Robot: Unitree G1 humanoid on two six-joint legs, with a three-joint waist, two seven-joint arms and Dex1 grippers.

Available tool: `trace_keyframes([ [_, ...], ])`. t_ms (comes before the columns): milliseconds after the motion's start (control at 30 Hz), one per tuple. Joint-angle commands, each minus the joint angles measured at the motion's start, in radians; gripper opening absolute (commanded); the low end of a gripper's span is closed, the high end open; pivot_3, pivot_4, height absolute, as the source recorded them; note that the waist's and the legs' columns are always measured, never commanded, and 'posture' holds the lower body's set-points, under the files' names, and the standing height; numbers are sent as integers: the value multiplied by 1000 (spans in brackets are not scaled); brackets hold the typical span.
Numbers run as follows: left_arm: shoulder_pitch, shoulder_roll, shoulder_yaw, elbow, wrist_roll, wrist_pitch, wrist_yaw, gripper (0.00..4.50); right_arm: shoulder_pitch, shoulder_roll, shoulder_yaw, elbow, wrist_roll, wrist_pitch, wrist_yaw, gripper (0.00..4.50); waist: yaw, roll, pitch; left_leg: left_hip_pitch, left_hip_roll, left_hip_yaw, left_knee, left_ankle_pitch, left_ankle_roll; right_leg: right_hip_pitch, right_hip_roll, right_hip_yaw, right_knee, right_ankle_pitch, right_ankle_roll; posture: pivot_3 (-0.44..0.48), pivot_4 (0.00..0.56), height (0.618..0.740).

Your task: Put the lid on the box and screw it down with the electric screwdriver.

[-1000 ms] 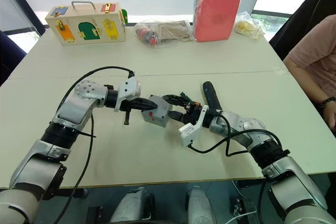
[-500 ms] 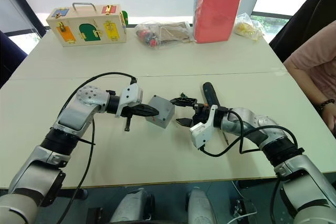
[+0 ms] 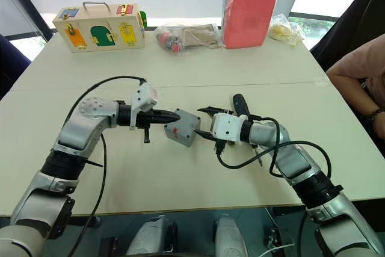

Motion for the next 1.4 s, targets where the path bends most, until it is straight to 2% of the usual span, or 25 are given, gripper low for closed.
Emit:
trace_keyframes([
  [33,27,23,79,-79,-30,37,72,0,25,23,-26,-86,16,165,11,1290,-1,0,0,-1,0,0,0,0,0,-1,0,0,0,0,0,0,150,730],
  [133,56,39,92,-90,-21,42,106,0,51,28,-22,-129,4,236,27,197,-1,0,0,-1,0,0,0,0,0,-2,0,0,0,0,0,0,150,730],
  [167,68,44,94,-84,-10,28,118,0,59,29,-19,-131,-10,243,25,50,0,0,0,-1,0,0,0,0,0,-2,0,0,0,0,0,0,150,730],
  [333,111,32,98,-44,19,-16,198,0,76,76,-3,-130,-45,313,7,50,0,0,0,-2,-1,0,0,0,0,-2,0,0,0,0,0,0,150,730],
  [567,145,23,31,16,72,-90,212,0,41,147,28,-83,-98,353,4,50,-1,0,0,-3,-3,1,0,0,0,-3,0,0,1,0,0,0,150,730],
  [767,190,30,-43,15,109,-120,169,0,10,178,46,-50,-134,346,18,50,-2,0,0,-3,-3,1,0,0,0,-4,0,0,1,0,0,0,150,730],
  [1400,262,92,-26,-142,33,-13,56,0,-29,223,62,-23,-130,315,120,50,-2,1,0,-5,-1,0,0,0,0,-6,0,0,1,0,0,0,150,730],
])
